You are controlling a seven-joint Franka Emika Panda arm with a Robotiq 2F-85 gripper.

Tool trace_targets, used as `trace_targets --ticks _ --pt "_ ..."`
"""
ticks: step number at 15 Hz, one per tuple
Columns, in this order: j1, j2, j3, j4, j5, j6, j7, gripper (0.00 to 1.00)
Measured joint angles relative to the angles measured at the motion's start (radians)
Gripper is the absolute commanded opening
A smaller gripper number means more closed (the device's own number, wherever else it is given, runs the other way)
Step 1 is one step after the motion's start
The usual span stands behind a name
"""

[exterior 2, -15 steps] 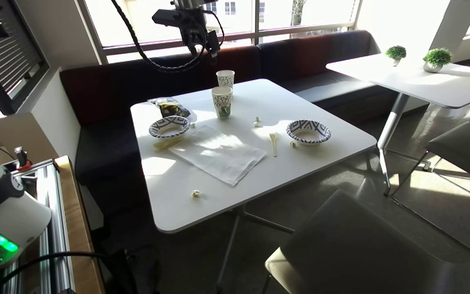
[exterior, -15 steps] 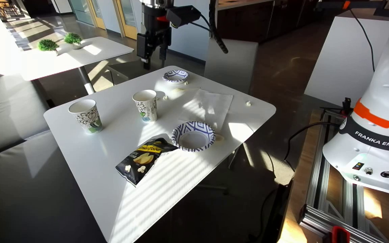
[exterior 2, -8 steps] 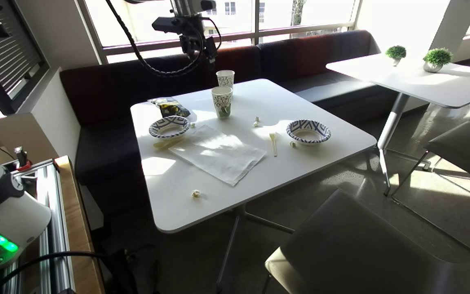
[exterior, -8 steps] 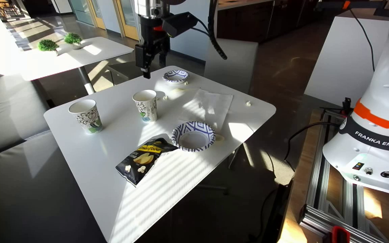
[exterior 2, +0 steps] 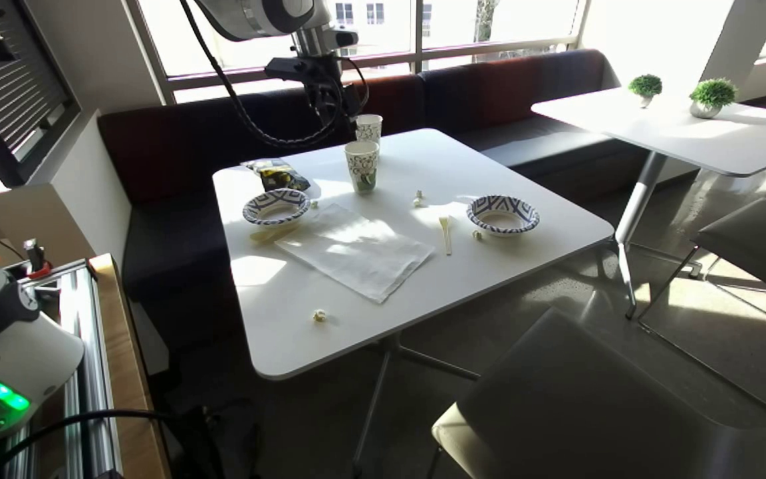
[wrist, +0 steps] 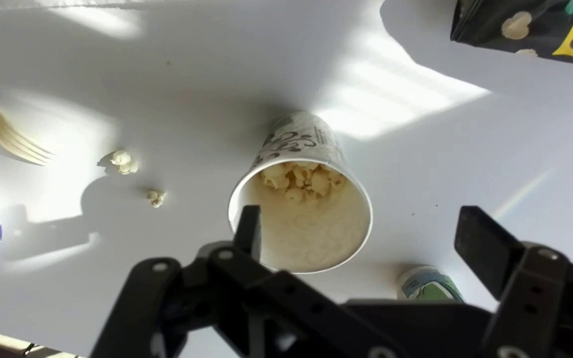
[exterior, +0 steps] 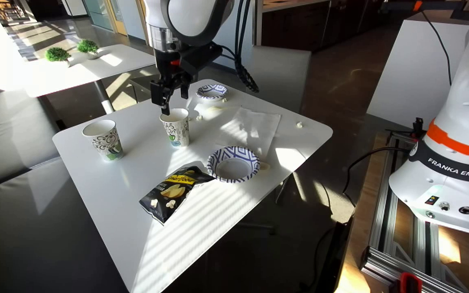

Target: Pour the contents in the cup into the bowl

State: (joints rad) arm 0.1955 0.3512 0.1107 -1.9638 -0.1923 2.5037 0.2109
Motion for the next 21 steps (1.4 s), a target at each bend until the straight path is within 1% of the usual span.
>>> trace_targets --ticks 4,5,6,7,9,10,12,15,17,20,21 --pt "0.019 0.085 -0.016 0.053 -0.002 0.07 0.0 1.0" --pt "0.022 0.103 -0.018 0.064 -0.002 0.085 0.0 0.99" --pt "0.026 0.12 -0.02 0.076 -0.002 0.096 0.0 0.86" --pt "0.03 0.137 -0.021 0.086 -0.001 0.105 0.0 0.77" --pt "0.034 0.165 -0.021 0.108 0.005 0.107 0.0 0.62" --pt "0.036 0.176 -0.021 0.117 0.008 0.107 0.0 0.52" --pt "0.038 0.196 -0.022 0.133 0.01 0.106 0.0 0.38" --pt "0.043 0.211 -0.031 0.149 0.012 0.091 0.003 0.14" --pt "0.05 0.213 -0.041 0.158 0.012 0.073 0.009 0.01" --pt "0.059 0.209 -0.048 0.174 0.012 0.009 0.024 0.0" --pt "0.062 0.204 -0.048 0.18 0.012 -0.018 0.03 0.01"
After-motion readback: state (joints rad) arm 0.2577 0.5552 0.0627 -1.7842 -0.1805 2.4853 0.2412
